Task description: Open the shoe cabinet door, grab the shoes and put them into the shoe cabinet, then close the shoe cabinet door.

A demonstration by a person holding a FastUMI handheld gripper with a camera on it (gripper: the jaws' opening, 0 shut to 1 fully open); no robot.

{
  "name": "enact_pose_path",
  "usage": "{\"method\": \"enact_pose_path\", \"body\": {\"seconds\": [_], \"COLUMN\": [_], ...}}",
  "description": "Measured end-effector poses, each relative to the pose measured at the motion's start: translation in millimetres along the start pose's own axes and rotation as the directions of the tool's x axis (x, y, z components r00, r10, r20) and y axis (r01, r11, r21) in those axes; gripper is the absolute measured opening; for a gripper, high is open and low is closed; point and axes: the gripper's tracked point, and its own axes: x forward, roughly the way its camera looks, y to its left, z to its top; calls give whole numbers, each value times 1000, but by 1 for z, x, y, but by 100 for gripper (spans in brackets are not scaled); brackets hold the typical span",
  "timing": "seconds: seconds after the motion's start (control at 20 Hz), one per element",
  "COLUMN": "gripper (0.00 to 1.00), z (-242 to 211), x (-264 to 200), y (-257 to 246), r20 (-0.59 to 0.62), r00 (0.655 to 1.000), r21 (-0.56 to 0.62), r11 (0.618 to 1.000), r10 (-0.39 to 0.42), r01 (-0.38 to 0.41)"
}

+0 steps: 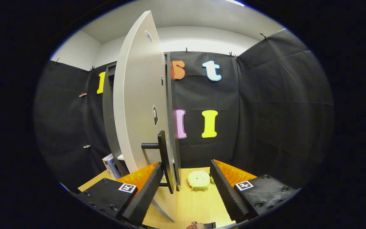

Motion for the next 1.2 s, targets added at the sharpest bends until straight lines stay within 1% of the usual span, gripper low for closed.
{"method": "enact_pose_path", "body": {"seconds": [0.1, 0.2, 0.35, 0.8, 1.0, 1.2], "gripper": [97, 97, 97, 97, 97, 98], "z": [-1, -6, -9, -24, -30, -26], "x": [6, 11, 16, 42, 57, 69], "y": [19, 54, 90, 192, 239, 272], "r20": [-2, 0, 6, 3, 6, 19], "r00": [999, 998, 996, 999, 997, 998], "r21": [-5, -12, -7, 3, 0, 10], "r11": [999, 998, 996, 999, 998, 998], "r10": [37, 69, 85, 53, 71, 65], "r01": [-37, -69, -85, -53, -71, -65]}}
